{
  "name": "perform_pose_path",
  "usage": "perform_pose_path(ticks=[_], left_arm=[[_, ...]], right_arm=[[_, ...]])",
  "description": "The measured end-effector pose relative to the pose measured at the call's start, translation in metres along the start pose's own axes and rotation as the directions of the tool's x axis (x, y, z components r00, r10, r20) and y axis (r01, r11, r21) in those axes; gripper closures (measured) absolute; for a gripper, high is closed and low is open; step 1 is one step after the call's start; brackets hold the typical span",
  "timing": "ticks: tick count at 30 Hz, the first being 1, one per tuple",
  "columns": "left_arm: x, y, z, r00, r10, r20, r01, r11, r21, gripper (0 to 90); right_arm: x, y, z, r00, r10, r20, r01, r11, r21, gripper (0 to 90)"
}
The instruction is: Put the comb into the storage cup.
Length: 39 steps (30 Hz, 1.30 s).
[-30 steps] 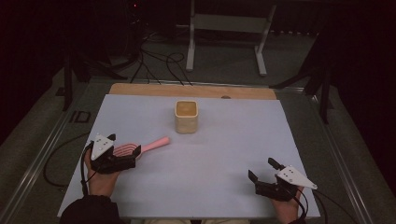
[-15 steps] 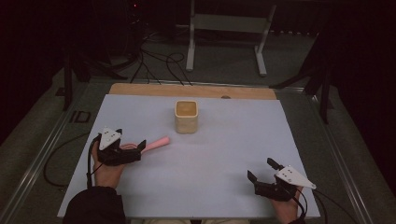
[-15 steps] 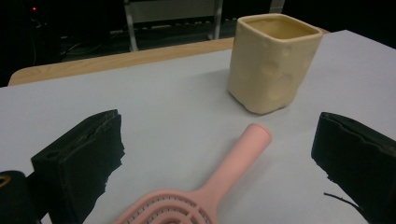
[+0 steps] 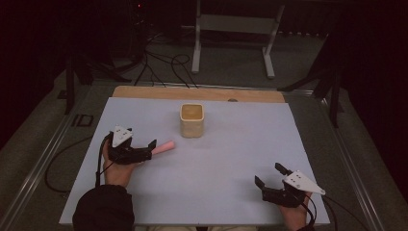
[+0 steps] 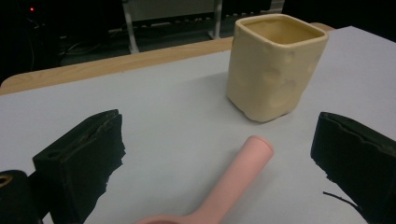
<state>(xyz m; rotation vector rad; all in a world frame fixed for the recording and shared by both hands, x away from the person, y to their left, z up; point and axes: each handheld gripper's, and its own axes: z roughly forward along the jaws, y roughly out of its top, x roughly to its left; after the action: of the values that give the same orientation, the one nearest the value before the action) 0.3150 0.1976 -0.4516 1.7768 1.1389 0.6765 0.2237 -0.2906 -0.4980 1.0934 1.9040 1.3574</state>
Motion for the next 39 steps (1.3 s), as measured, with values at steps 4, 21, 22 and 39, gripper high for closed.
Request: perform_pose_path(ticks=[4, 21, 22, 39], left_arm=[[-0.001, 0.000, 0.005, 1.0000, 0.002, 0.001, -0.002, 1.0000, 0.004, 3.0], [-0.008, 0.004, 0.024, 0.9996, -0.007, 0.027, 0.005, 0.9991, 0.041, 9.8], [-0.008, 0.004, 0.025, 0.9996, -0.007, 0.026, 0.006, 0.9989, 0.046, 10.4], [-0.011, 0.002, 0.042, 0.9999, -0.008, 0.012, 0.007, 0.9916, 0.129, 19.8]], right_arm=[[0.000, 0.000, 0.000, 1.0000, 0.000, 0.000, 0.000, 1.000, -0.001, 8.6], [0.000, 0.000, 0.000, 1.0000, -0.002, -0.002, 0.002, 1.000, -0.004, 8.6], [0.000, 0.000, 0.000, 1.0000, -0.002, -0.002, 0.002, 1.000, -0.004, 8.6], [0.000, 0.000, 0.000, 1.0000, -0.003, -0.001, 0.003, 1.000, -0.006, 8.6]])
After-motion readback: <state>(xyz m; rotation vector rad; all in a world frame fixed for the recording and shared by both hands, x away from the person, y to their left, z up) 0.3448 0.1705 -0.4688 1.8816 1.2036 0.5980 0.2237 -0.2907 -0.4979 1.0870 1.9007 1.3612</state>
